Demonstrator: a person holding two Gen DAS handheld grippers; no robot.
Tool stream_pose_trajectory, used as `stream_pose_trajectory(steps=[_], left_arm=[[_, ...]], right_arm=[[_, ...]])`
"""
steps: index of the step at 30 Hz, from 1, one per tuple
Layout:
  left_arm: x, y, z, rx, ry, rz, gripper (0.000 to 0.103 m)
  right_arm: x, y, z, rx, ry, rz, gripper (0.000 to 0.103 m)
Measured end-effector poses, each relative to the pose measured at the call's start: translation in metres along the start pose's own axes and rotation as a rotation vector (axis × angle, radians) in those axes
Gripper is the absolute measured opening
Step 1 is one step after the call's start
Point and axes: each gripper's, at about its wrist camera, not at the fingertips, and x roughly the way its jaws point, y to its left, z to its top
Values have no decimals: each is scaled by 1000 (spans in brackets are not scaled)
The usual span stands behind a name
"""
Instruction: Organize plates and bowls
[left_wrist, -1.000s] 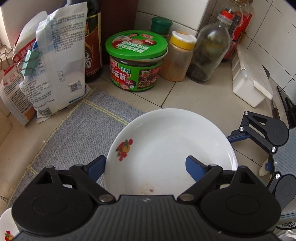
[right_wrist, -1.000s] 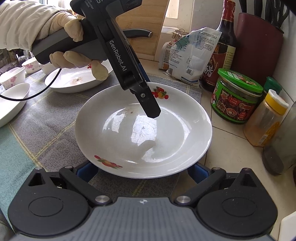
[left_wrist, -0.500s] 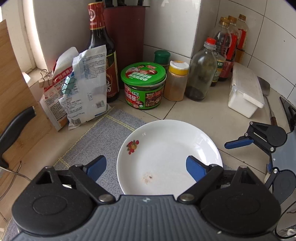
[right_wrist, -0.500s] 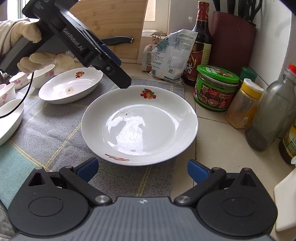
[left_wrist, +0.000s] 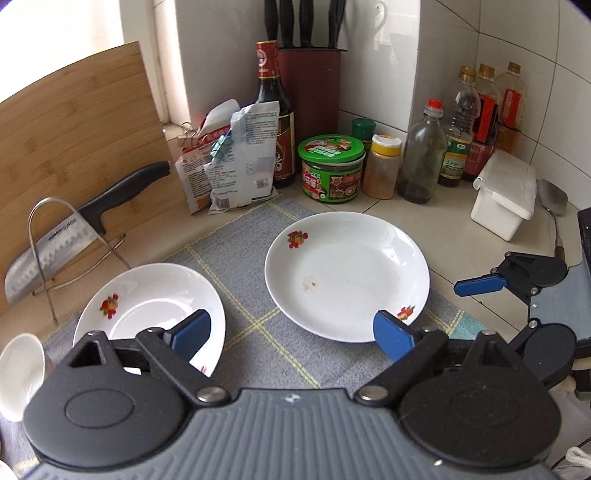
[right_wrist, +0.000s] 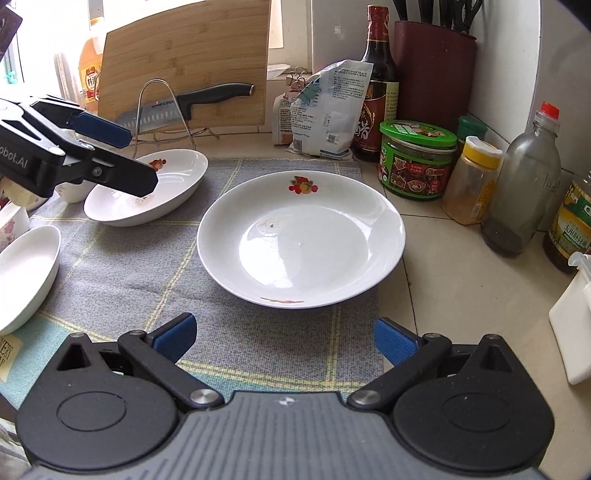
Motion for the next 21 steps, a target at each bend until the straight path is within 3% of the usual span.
stream_pose_trajectory(steps=[5,11,21], left_arm=[[-17,6,-36,-123,-12,95,95],[-31,12,-66,-243,-14,142,95],[-63,34,-105,-216,-13,170,95]], right_arm=[[3,13,-1,-39,11,48,103],[12,31,-2,-52,33,108,103],[23,81,6,-108,80,144,103]])
